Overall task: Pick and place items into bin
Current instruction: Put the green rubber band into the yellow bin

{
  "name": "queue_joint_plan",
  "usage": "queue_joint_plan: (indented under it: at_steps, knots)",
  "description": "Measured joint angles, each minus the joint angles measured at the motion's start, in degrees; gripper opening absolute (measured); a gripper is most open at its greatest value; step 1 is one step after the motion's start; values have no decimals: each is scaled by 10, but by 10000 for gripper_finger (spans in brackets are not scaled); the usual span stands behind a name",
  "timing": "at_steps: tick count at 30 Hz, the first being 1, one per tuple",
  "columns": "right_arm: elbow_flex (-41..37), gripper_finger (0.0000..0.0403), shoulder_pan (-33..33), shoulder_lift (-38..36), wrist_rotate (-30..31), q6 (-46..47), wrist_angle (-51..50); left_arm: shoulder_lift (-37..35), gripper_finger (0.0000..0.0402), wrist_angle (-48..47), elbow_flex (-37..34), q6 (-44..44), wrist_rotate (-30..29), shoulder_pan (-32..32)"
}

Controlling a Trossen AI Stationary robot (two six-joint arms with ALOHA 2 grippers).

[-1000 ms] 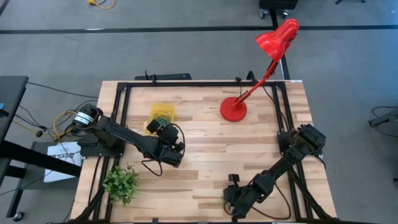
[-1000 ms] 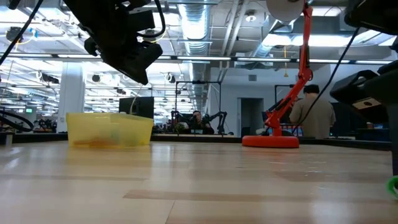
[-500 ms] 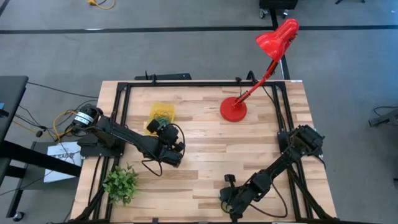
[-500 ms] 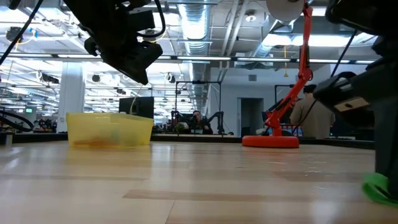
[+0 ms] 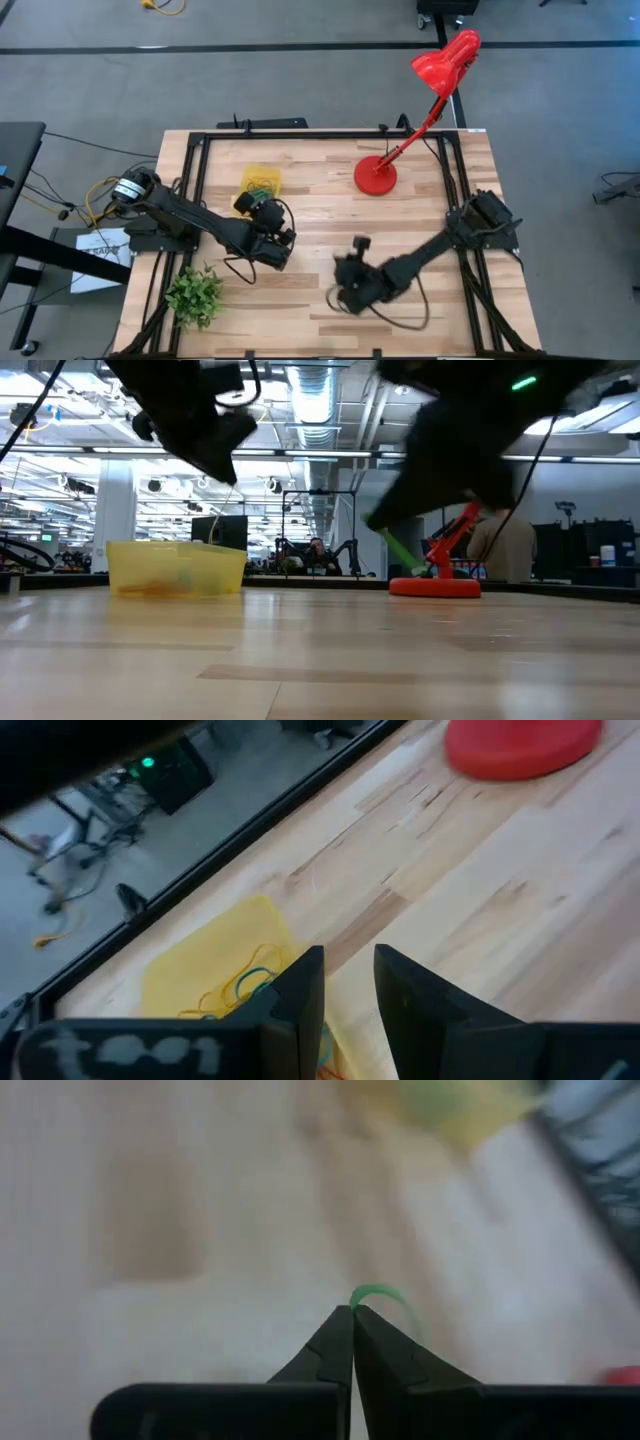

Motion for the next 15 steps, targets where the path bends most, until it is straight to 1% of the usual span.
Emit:
queue_joint_plan:
  at_steps: [4, 6, 7, 8, 10, 14, 15]
  knots:
    - [14, 1, -80, 1, 61, -55, 23, -38, 82, 3, 0, -16, -7, -32]
    - [18, 1, -123, 0, 68, -84, 57, -57, 82, 4, 0, -26, -21, -56]
    - [18, 1, -147, 0, 58, -100, 83, -65, 82, 4, 0, -28, -32, -71]
    - [18, 1, -168, 0, 37, -118, 117, -72, 82, 4, 0, -28, -45, -86]
    - [18, 1, -210, 0, -35, -153, 195, -86, 82, 5, 0, -29, -79, -117]
    - [19, 1, -284, 5, -258, -175, 366, -103, 82, 8, 0, -30, -156, -178]
    - [20, 1, -298, 12, -302, -175, 415, -105, 82, 8, 0, -30, -176, -192]
